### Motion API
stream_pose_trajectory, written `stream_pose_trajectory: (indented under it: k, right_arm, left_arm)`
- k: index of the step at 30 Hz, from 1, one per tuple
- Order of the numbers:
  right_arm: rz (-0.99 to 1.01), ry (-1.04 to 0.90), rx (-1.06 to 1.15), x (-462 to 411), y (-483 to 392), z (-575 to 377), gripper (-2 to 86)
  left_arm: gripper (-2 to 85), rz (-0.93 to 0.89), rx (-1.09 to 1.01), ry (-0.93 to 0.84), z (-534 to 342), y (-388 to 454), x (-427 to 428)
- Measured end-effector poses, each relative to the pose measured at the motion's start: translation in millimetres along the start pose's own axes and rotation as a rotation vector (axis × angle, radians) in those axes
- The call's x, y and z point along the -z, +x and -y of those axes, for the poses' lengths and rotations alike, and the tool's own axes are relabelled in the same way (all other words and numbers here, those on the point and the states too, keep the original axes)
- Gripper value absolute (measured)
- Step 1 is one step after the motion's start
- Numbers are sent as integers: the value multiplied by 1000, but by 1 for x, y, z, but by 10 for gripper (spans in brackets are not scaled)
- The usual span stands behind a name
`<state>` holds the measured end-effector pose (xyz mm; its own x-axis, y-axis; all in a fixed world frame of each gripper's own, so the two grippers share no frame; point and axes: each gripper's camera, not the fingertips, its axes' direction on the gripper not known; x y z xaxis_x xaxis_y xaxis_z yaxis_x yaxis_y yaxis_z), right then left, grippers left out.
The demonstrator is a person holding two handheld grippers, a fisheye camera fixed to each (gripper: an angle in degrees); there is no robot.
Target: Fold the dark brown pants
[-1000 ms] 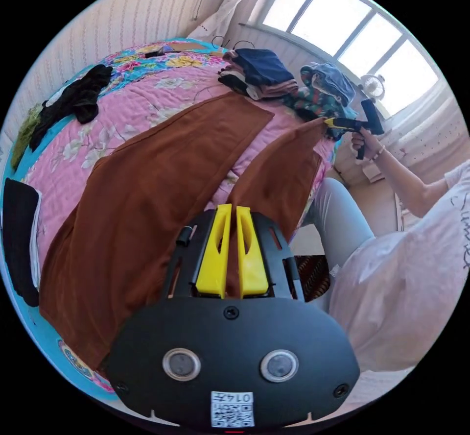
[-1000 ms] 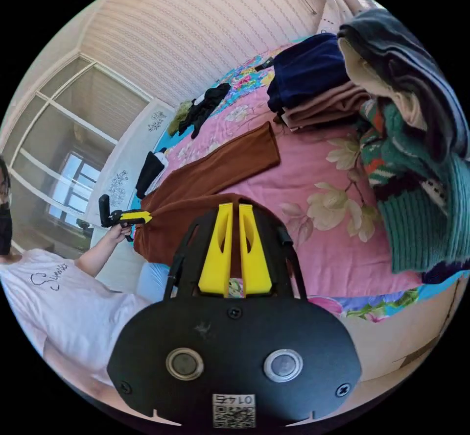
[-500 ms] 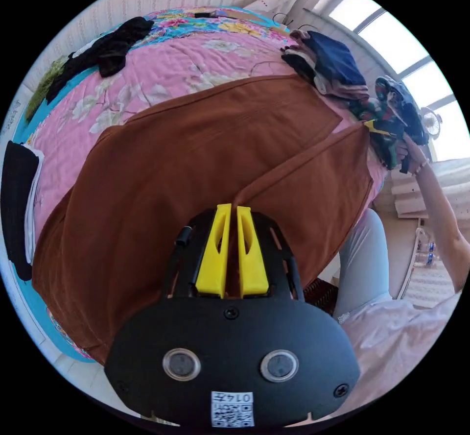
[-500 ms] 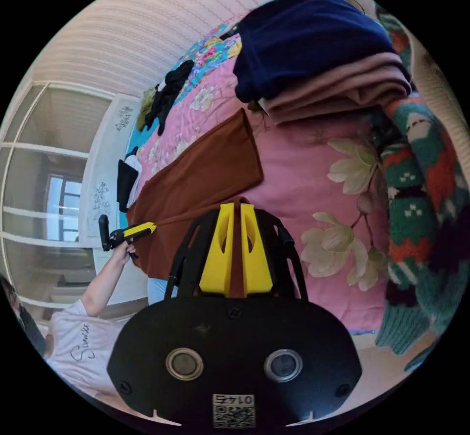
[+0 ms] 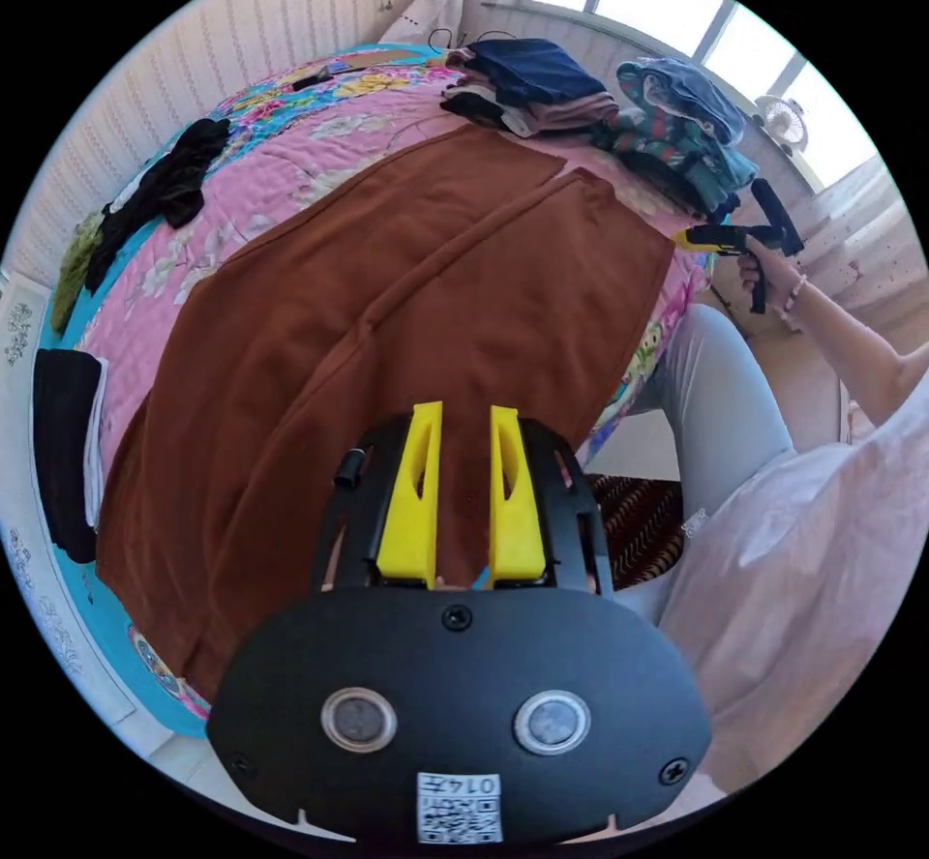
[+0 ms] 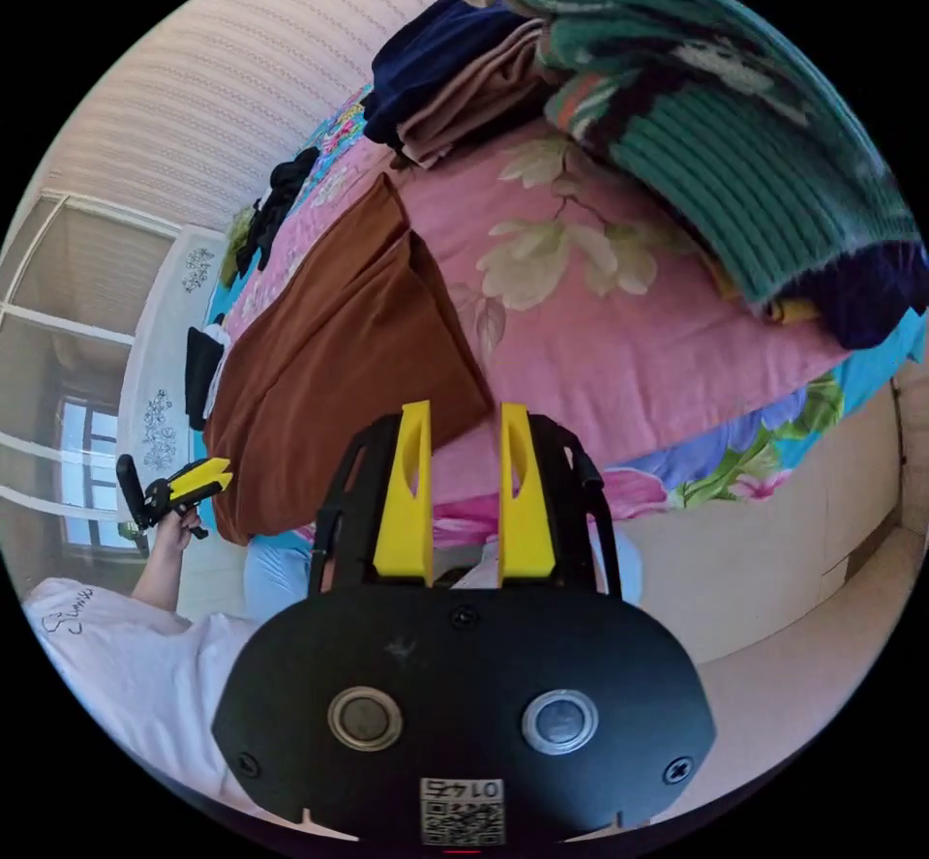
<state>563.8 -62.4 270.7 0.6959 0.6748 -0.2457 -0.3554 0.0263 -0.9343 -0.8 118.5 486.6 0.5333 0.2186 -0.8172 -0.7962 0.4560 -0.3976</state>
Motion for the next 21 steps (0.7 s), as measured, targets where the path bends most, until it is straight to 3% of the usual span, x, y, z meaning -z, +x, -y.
stream_pose_trajectory:
  k: [8, 11, 14, 17, 21]
  right_arm:
    - [204, 90, -157, -30, 4, 4, 27]
    - [213, 95, -75, -26, -12, 3, 19]
    - [245, 106, -41, -16, -21, -10, 15]
    - [198, 80, -59, -21, -17, -25, 14]
    - [125, -15, -121, -70, -15, -32, 16]
  left_arm:
    - [78, 126, -94, -178, 3, 38, -42]
    - [4, 93, -125, -133, -7, 35, -12]
    - [-7, 95, -227, -94, -22, 49, 22]
    - [-9, 65, -344, -96, -41, 66, 38]
    - [-9, 46, -287, -132, -59, 57, 37]
